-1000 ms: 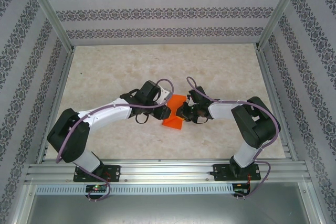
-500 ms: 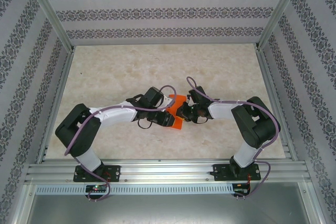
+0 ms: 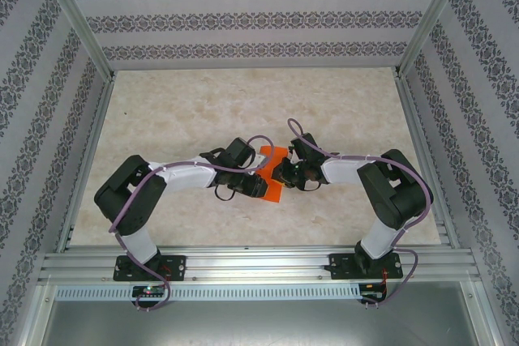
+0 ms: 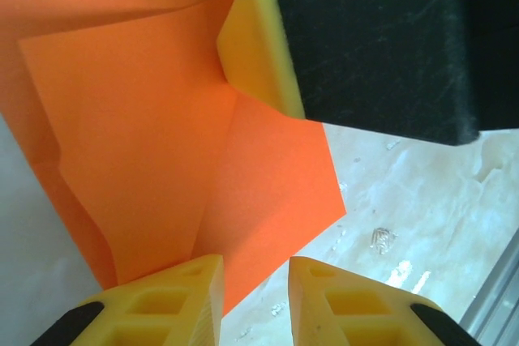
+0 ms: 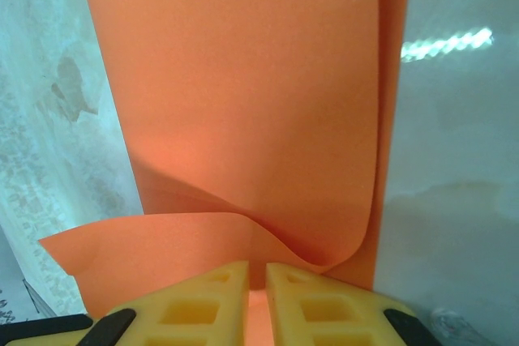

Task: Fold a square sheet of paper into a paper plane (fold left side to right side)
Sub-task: Fold the triangle a second time at the center of the table.

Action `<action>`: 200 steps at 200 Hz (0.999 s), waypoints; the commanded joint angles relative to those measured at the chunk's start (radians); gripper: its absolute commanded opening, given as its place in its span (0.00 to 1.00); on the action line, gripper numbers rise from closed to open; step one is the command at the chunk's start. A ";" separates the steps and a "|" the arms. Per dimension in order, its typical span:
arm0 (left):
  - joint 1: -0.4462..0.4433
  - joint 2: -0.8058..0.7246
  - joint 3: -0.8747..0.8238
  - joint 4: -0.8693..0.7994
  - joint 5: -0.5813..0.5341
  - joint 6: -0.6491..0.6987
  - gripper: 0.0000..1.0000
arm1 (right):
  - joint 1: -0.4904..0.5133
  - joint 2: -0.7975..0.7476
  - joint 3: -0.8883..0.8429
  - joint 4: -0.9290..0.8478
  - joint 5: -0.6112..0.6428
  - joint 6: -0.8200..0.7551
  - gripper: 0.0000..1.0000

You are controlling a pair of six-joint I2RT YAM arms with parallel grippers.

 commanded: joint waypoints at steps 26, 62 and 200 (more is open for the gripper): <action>-0.006 0.030 -0.013 -0.009 -0.022 -0.014 0.28 | 0.007 0.034 -0.019 -0.104 0.084 -0.022 0.17; -0.006 0.035 -0.020 -0.001 -0.018 -0.016 0.28 | 0.007 0.032 -0.019 -0.105 0.086 -0.022 0.17; -0.002 0.031 -0.099 0.029 -0.045 -0.055 0.27 | 0.000 0.026 -0.008 -0.119 0.086 -0.052 0.17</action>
